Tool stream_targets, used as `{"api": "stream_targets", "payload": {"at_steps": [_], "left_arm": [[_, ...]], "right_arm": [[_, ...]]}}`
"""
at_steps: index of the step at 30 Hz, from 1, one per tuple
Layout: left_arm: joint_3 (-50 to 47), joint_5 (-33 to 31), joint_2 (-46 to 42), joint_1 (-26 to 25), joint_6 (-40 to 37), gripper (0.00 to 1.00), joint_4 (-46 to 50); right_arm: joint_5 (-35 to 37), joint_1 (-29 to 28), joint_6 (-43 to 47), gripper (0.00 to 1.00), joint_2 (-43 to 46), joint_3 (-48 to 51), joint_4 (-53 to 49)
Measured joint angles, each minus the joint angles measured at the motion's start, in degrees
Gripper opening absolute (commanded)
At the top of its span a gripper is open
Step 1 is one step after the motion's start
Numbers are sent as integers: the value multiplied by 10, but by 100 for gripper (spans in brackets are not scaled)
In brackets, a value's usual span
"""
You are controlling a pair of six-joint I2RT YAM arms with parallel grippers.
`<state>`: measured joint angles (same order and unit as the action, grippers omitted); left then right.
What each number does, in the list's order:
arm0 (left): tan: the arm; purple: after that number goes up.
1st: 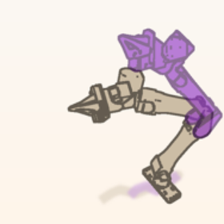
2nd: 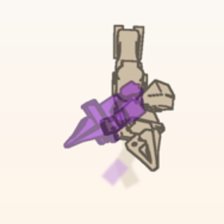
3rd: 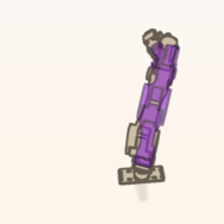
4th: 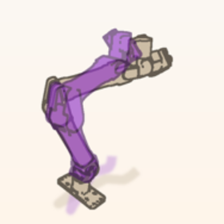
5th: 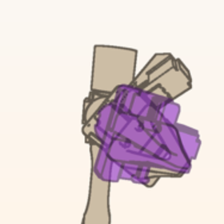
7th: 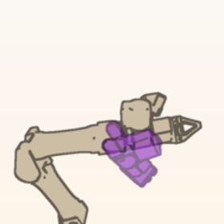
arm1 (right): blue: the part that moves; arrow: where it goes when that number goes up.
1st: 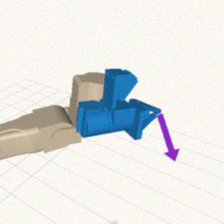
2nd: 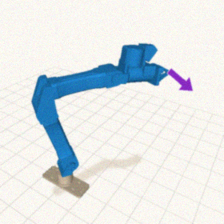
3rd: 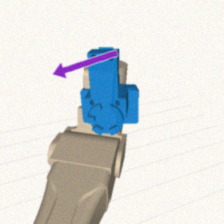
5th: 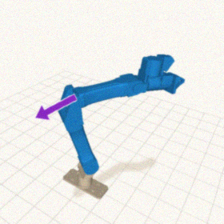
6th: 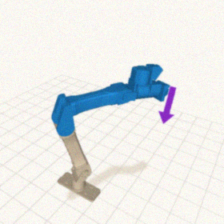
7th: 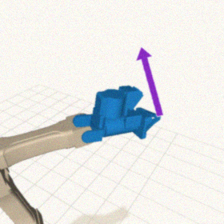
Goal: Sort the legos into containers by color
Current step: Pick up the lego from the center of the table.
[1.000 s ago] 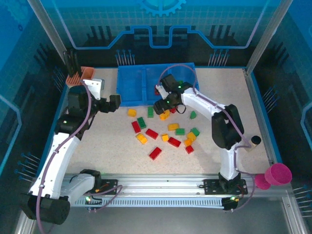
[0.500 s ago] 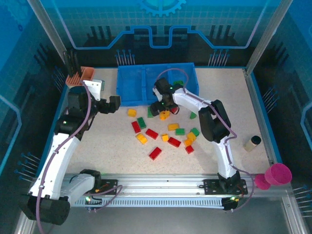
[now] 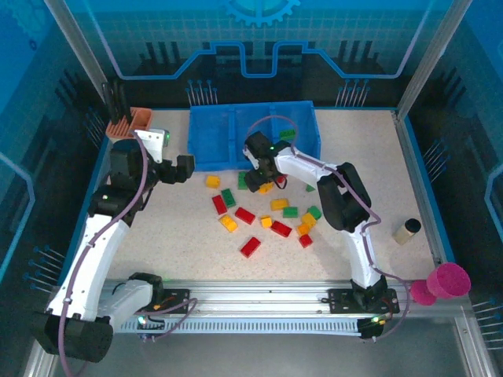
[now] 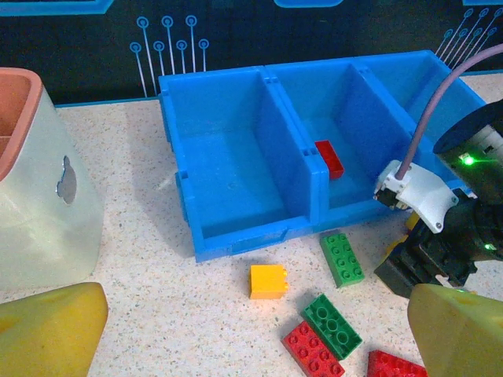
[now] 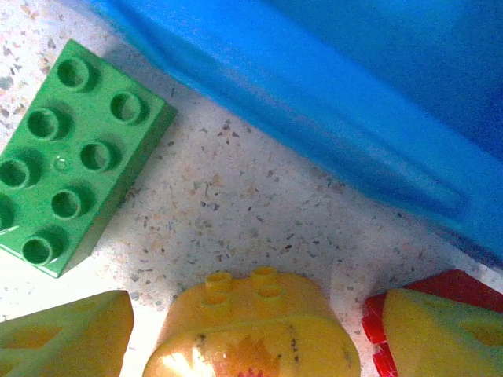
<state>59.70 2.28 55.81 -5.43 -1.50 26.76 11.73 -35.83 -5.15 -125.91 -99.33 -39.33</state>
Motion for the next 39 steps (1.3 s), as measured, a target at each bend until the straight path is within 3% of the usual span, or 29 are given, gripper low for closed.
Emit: {"api": "stream_targets", "payload": {"at_steps": [19, 32, 39], "left_arm": [[-12, -6, -4, 0, 0, 99, 0], [-20, -10, -14, 0, 0, 99, -1], [-29, -10, -16, 0, -2, 99, -2]], "right_arm": [[2, -17, 10, 76, -7, 18, -19], [1, -20, 13, 48, -19, -5, -26], [-4, -22, 14, 47, 14, -4, -41]]}}
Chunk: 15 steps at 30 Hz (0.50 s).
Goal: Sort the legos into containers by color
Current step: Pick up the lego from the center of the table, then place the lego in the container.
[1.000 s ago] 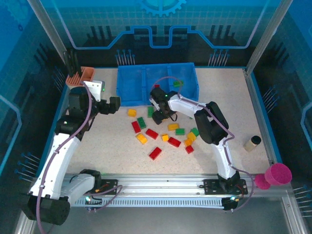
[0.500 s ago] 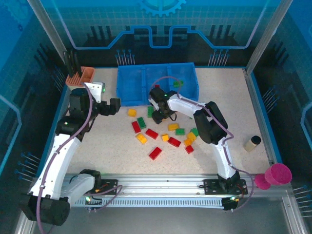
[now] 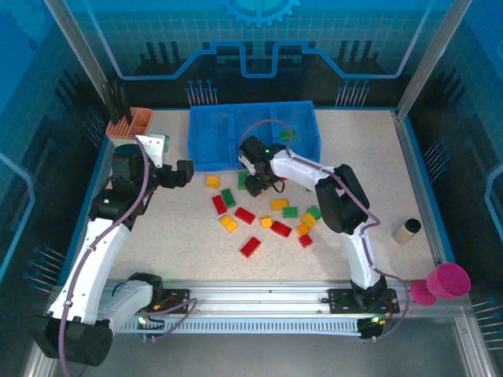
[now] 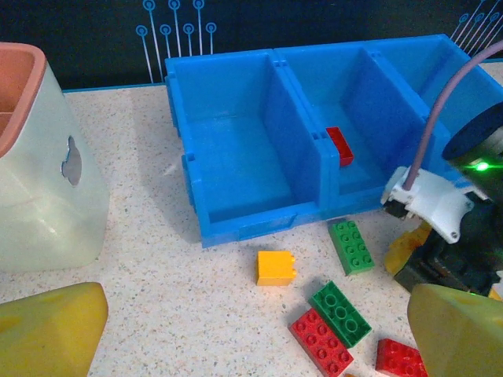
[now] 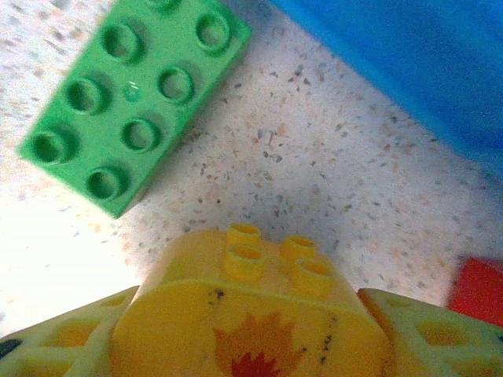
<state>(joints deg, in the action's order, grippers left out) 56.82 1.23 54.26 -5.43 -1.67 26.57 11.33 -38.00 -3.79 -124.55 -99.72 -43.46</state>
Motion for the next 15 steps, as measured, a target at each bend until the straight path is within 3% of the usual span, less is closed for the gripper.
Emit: {"api": "stream_targets", "payload": {"at_steps": [8, 15], "left_arm": [[-7, 0, -5, 0, 0, 99, -3], [-7, -2, -15, 0, 0, 99, -3]], "right_arm": [[-20, -10, 12, 47, 45, -74, -2], [-35, -11, 56, 48, -23, -244, 56]]}}
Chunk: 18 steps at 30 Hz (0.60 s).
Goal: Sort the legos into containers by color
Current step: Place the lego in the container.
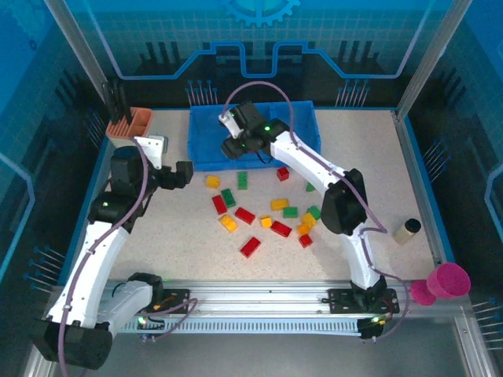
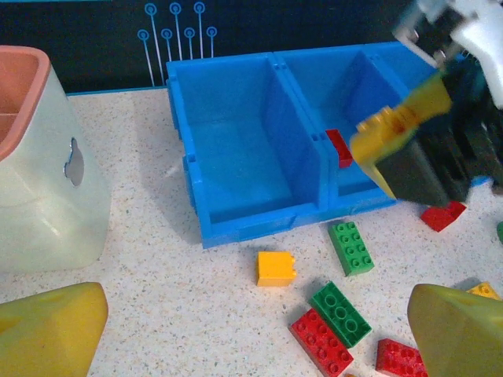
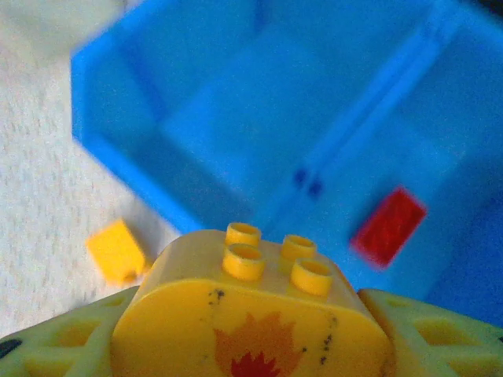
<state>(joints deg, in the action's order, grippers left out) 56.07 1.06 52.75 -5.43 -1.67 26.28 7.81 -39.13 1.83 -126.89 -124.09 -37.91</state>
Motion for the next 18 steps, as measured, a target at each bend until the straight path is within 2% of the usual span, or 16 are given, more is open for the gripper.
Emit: {"api": "stream_targets", "payload": {"at_steps": [3, 10, 15, 18], "left_arm": [[0, 0, -4, 0, 0, 99, 0], [0, 0, 2, 0, 0, 99, 0], [0, 0, 16, 0, 0, 99, 1], [0, 0, 17, 0, -1, 99, 0]], "right_arm": [[-11, 0, 19, 49, -47, -57, 40], [-64, 0, 60, 49, -158, -113, 166], [-63, -3, 142, 50, -256, -220, 188], [-45, -10, 207, 52, -275, -234, 189]]}}
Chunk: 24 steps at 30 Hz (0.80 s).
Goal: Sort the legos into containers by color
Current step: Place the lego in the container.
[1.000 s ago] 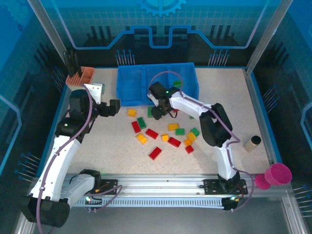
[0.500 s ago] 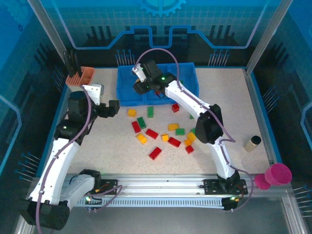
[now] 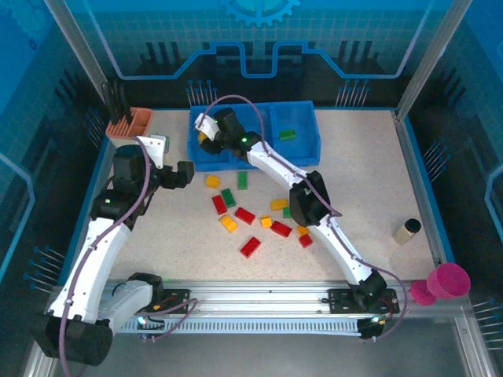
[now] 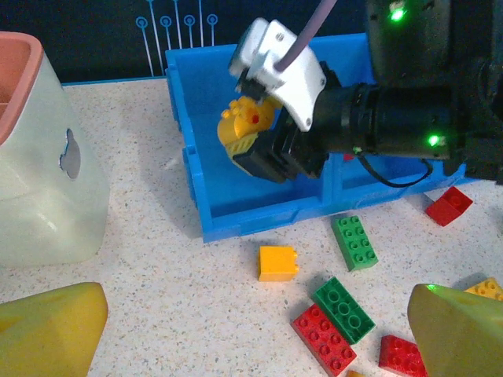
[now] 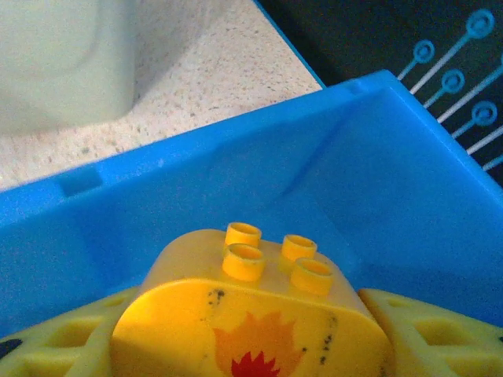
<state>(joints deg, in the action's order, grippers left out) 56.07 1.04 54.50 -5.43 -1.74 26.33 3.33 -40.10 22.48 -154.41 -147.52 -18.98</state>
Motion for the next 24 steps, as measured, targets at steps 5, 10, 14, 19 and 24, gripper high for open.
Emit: {"api": "stream_targets", "payload": {"at_steps": [5, 10, 14, 19, 24], "left_arm": [[0, 0, 8, 0, -2, 99, 0], [0, 0, 20, 0, -2, 99, 0], [0, 0, 20, 0, -2, 99, 0], [0, -3, 20, 0, -2, 99, 2], [0, -9, 21, 0, 2, 99, 5]], "right_arm": [[30, -12, 92, 57, -2, 21, 7], [44, -12, 135, 67, -2, 45, 8], [49, -12, 151, 74, -2, 45, 13], [50, -12, 155, 84, 2, 45, 19], [47, -15, 155, 85, 15, 45, 14]]}}
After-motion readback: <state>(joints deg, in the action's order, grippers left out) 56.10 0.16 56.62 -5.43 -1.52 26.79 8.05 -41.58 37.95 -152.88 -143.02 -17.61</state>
